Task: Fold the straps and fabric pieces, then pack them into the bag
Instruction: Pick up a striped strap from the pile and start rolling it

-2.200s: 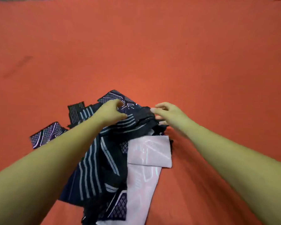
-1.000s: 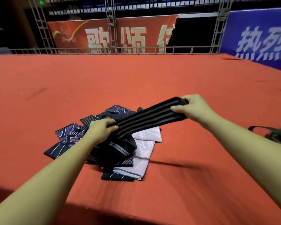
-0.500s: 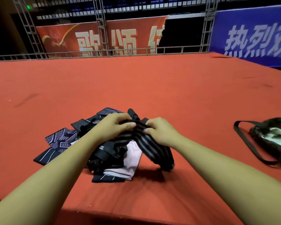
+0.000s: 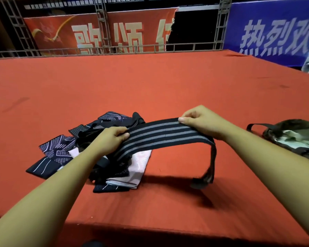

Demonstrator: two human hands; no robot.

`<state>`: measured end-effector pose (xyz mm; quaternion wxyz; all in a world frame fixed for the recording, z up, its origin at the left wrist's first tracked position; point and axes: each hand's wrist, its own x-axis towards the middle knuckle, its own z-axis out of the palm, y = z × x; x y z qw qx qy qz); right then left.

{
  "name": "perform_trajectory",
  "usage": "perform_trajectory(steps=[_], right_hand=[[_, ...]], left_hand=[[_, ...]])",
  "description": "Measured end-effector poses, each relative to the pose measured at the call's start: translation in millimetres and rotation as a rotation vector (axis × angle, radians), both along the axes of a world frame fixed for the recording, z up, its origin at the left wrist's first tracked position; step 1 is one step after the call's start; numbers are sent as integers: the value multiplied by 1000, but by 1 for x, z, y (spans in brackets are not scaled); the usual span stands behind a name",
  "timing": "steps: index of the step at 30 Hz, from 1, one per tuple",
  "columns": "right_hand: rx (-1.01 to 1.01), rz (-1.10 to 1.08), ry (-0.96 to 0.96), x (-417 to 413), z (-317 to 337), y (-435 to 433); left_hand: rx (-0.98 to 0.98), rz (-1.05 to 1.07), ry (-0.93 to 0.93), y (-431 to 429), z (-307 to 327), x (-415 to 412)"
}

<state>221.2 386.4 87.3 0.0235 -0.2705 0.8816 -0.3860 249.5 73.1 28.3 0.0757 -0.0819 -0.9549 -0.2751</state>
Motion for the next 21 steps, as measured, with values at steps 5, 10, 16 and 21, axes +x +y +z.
perform_trajectory(steps=[5,10,16,21], right_hand=[[264,153,-501,13,-2,14],[432,136,-735,21,-68,44],[340,192,-593,23,-40,47],[334,333,-474,42,3,7]], left_hand=[[82,175,17,-7,-13,-5],[-130,191,-108,-13,-48,5],[-172,-140,-145,24,-48,17],[251,-442,-260,108,-12,42]])
